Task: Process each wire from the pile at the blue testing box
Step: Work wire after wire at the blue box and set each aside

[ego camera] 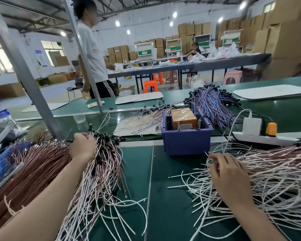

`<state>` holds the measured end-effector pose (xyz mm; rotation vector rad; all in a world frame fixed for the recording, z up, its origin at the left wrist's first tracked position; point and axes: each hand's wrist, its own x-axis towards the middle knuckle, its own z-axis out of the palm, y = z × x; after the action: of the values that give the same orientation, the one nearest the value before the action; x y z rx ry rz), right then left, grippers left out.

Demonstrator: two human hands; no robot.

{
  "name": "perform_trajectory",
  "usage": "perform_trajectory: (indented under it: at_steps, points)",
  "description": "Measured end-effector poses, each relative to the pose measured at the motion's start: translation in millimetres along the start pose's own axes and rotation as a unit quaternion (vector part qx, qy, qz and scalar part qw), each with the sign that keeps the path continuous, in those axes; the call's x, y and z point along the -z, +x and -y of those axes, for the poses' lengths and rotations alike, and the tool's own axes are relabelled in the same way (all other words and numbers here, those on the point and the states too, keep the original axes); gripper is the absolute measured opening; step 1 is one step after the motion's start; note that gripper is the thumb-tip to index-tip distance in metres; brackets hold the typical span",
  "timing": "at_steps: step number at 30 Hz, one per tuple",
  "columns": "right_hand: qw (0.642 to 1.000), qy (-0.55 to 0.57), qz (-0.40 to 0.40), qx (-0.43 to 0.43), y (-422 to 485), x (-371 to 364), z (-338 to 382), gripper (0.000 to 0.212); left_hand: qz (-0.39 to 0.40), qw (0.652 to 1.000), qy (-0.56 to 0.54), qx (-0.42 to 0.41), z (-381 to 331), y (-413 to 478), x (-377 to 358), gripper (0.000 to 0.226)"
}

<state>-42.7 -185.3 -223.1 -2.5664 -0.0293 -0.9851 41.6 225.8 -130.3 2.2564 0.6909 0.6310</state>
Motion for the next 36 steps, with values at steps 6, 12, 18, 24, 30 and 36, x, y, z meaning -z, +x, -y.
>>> perform_trajectory:
  at_steps: [6, 12, 18, 24, 30, 36]
  points:
    - [0.994, 0.092, -0.028, 0.048, 3.2, 14.5, 16.3, 0.028, 0.031, 0.925, -0.231, -0.300, -97.5, -90.4, 19.0, 0.014]
    - [0.758, 0.635, 0.096, -0.114, 25.0, 48.2, 79.7, 0.057, 0.221, 0.828, -0.206, -0.472, -132.8, -207.5, -20.6, 0.019]
    - [0.573, 0.759, -0.015, -0.307, 39.8, 61.9, 57.6, 0.036, 0.298, 0.839, -0.135, -0.435, -103.1, -220.5, -57.7, 0.009]
    - [0.682, 0.665, 0.111, -0.285, 31.2, 52.8, 26.4, 0.018, 0.117, 0.782, 0.048, -0.610, -93.9, -183.6, -59.6, 0.013]
    - [0.860, 0.481, 0.151, -0.082, 27.4, 26.7, 53.7, 0.022, 0.034, 0.742, 0.101, -0.662, -115.4, -180.5, -61.3, 0.018]
    - [0.850, 0.499, 0.066, -0.156, 16.1, 12.9, 43.1, 0.021, -0.004, 0.920, -0.201, -0.338, -107.2, -198.4, -64.5, 0.014]
